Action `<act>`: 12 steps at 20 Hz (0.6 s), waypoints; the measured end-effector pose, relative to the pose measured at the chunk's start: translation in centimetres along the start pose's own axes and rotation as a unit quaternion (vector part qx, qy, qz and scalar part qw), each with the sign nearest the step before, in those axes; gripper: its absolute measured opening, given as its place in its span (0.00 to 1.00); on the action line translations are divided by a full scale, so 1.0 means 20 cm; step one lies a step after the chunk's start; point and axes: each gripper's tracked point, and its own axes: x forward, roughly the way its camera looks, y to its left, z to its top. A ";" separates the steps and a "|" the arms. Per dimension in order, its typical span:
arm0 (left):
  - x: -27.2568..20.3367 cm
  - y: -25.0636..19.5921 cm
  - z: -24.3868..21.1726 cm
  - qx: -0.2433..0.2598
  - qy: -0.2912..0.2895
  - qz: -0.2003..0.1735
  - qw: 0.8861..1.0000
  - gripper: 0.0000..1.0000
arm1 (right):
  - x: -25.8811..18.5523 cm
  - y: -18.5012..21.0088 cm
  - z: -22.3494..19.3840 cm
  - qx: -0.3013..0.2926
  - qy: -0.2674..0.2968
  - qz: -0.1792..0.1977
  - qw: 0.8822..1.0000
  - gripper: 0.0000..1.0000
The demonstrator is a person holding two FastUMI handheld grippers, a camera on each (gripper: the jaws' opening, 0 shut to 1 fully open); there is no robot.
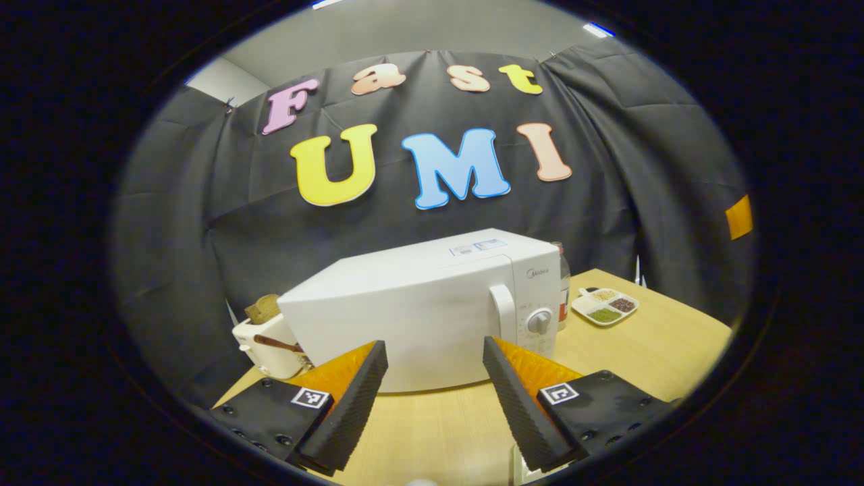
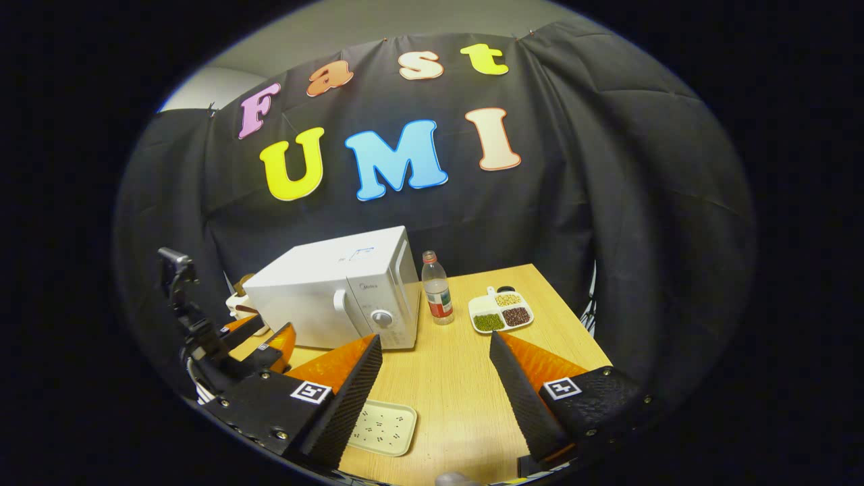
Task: Open the microwave oven with the left hand, put the food in, and close the microwave oven.
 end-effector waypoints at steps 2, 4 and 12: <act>-0.20 0.10 0.11 -0.013 -0.004 0.014 1.000 0.99 | -0.04 0.00 0.07 -0.007 -0.018 0.009 1.000 0.98; -0.37 0.17 0.23 -0.035 -0.010 0.028 0.999 1.00 | -0.07 -0.01 0.14 -0.022 -0.038 0.012 0.999 0.98; -0.98 0.29 0.63 -0.036 -0.051 0.065 0.996 0.99 | -0.29 -0.12 0.31 -0.013 -0.085 0.010 0.996 0.98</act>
